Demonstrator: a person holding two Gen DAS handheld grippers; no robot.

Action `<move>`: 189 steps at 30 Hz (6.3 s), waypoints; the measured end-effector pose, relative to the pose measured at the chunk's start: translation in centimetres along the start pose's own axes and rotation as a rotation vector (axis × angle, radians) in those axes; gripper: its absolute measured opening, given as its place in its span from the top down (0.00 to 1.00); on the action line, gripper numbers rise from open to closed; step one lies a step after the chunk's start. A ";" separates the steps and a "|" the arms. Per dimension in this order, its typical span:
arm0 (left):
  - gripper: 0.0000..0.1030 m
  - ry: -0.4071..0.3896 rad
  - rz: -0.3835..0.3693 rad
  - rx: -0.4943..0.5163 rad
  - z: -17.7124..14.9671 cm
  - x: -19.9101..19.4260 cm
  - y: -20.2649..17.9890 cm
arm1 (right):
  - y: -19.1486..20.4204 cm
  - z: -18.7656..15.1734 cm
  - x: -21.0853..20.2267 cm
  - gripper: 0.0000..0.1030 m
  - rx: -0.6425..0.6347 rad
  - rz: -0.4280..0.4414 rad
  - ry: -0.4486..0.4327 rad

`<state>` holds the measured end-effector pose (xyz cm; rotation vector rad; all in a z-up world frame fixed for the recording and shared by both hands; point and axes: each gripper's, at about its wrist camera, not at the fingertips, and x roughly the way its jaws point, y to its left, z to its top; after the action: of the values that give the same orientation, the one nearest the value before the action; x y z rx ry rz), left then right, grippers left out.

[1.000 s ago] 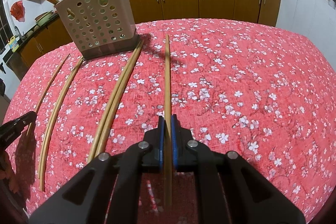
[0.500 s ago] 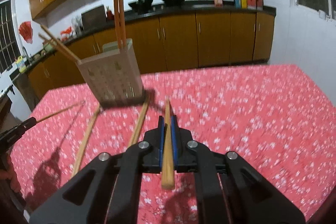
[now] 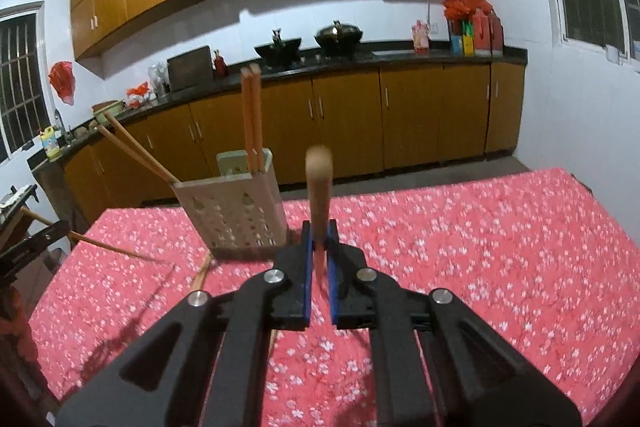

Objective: Organize utensils
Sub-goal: 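Lift the chopstick in the left tool while the right tool lifts its chopstick, then open both tools to drop the chopsticks into the beige holder, then lower both tools back to the cloth toward the remaining chopsticks, then close the left tool on a chopstick while the right tool closes on another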

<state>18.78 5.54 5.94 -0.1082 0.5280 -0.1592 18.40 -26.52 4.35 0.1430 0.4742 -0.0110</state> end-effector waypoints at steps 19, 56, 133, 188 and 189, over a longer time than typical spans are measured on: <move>0.93 -0.282 -0.120 0.064 9.5 -4.2 -7.1 | 5.2 11.1 -3.7 0.93 0.011 0.197 -0.278; 0.70 -0.353 -0.046 -0.014 11.1 1.1 -9.0 | 6.2 11.8 2.3 0.78 0.005 0.182 -0.233; 0.92 0.359 0.050 0.081 -12.1 8.8 -3.8 | 1.6 -11.5 9.9 0.92 0.002 -0.044 0.412; 0.91 0.349 0.071 -0.020 -10.9 8.5 0.4 | -0.1 -11.4 10.1 0.91 0.010 -0.096 0.385; 0.91 0.350 0.073 -0.017 -11.0 8.3 0.3 | -0.1 -11.4 10.0 0.91 0.011 -0.096 0.385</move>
<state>20.31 3.68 -7.60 -0.0780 0.8809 -0.1026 22.09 -24.76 -10.24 0.1330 0.8650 -0.0808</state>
